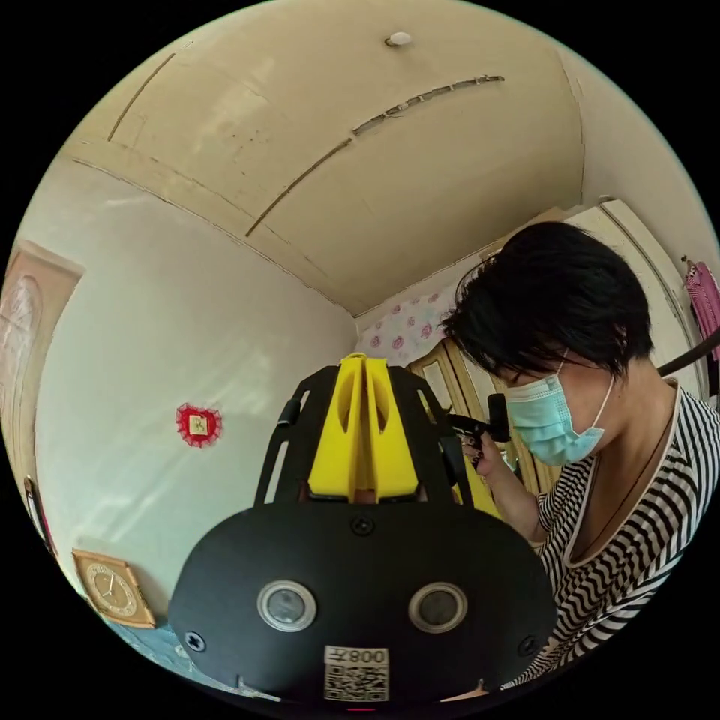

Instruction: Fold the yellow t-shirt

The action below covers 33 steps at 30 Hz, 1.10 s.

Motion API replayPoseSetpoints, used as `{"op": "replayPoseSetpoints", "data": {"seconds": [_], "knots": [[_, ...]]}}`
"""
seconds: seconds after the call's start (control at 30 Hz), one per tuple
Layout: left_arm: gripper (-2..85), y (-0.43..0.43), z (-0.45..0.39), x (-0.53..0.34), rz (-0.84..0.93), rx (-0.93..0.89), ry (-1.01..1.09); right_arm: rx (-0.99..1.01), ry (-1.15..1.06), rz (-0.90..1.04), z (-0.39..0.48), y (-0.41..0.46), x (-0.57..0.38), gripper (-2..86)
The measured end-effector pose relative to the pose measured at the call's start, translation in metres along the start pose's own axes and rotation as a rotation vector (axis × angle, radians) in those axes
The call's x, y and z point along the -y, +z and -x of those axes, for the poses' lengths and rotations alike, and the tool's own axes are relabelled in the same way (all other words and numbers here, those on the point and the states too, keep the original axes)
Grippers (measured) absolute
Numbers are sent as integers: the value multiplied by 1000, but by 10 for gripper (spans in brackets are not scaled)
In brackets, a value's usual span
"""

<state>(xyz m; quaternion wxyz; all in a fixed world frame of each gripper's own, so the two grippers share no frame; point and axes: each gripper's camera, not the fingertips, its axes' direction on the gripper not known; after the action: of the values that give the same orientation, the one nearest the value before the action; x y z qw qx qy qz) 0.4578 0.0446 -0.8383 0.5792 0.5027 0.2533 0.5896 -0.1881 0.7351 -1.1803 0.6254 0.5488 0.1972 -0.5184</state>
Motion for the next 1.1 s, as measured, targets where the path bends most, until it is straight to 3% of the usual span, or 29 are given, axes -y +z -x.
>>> {"op": "replayPoseSetpoints", "data": {"seconds": [0.33,0.63,0.93,1.1], "knots": [[4,-85,-15,10,113,118,108,79,36,-37,-8,52,-43,8],[4,-83,64,-51,185,184,81,81,80,56,-62,204,-100,9],[5,-12,292,-224,447,302,-266,139,248,374,-193,529,-231,12],[7,26,456,-423,709,429,-571,195,420,670,-269,768,-390,16]]}}
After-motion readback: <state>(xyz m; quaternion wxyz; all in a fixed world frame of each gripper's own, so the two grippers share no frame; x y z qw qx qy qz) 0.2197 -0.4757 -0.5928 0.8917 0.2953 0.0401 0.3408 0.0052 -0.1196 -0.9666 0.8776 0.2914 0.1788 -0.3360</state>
